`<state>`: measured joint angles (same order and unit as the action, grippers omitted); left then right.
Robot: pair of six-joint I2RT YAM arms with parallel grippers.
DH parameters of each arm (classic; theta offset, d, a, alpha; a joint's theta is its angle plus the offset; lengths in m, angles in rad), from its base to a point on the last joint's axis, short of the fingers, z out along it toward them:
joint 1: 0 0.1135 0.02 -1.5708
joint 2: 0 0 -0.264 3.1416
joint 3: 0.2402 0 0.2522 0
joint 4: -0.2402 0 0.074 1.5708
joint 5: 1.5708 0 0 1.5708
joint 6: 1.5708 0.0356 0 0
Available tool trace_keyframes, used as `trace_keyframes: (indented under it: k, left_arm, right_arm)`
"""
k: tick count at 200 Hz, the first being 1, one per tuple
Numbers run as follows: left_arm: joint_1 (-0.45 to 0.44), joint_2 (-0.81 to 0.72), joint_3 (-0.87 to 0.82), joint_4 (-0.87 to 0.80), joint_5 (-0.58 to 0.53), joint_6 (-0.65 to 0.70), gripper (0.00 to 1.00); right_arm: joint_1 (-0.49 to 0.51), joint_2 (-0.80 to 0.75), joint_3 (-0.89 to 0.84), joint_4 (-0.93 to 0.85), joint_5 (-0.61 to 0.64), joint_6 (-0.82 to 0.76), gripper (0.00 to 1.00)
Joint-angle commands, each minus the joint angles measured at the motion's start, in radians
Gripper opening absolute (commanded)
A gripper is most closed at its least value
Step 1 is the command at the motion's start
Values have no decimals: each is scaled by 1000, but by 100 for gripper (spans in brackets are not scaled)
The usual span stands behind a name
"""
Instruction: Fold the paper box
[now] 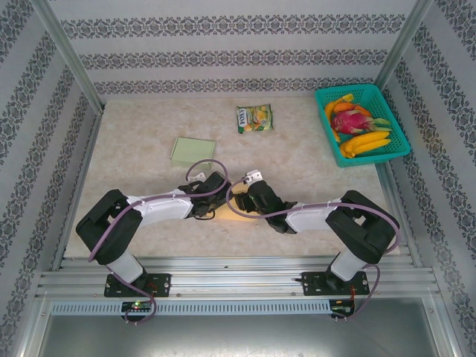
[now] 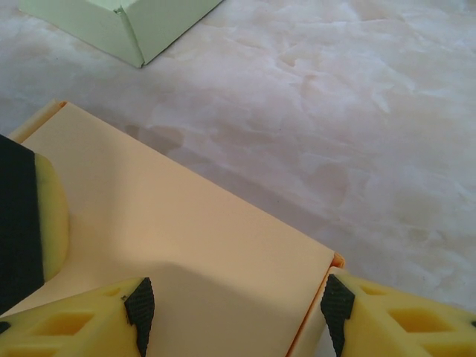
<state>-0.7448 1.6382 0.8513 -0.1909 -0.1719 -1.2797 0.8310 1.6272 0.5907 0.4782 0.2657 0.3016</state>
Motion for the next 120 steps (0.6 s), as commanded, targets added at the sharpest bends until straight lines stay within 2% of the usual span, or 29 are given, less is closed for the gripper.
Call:
trace_keyframes:
  k: [1,71,120]
  left_arm:
    - [-22,80,-31,-108,128,-63,87]
    - [-25,71,-30,-142,129,-214,91]
    - [-34,82,-83,-58,142,-283,91]
  right_arm:
    - [49,58,-44,-97,-151,57,64]
    - [81,75,-50,-29,-176,117,64]
    - [88,100,-55,8,-173,142,64]
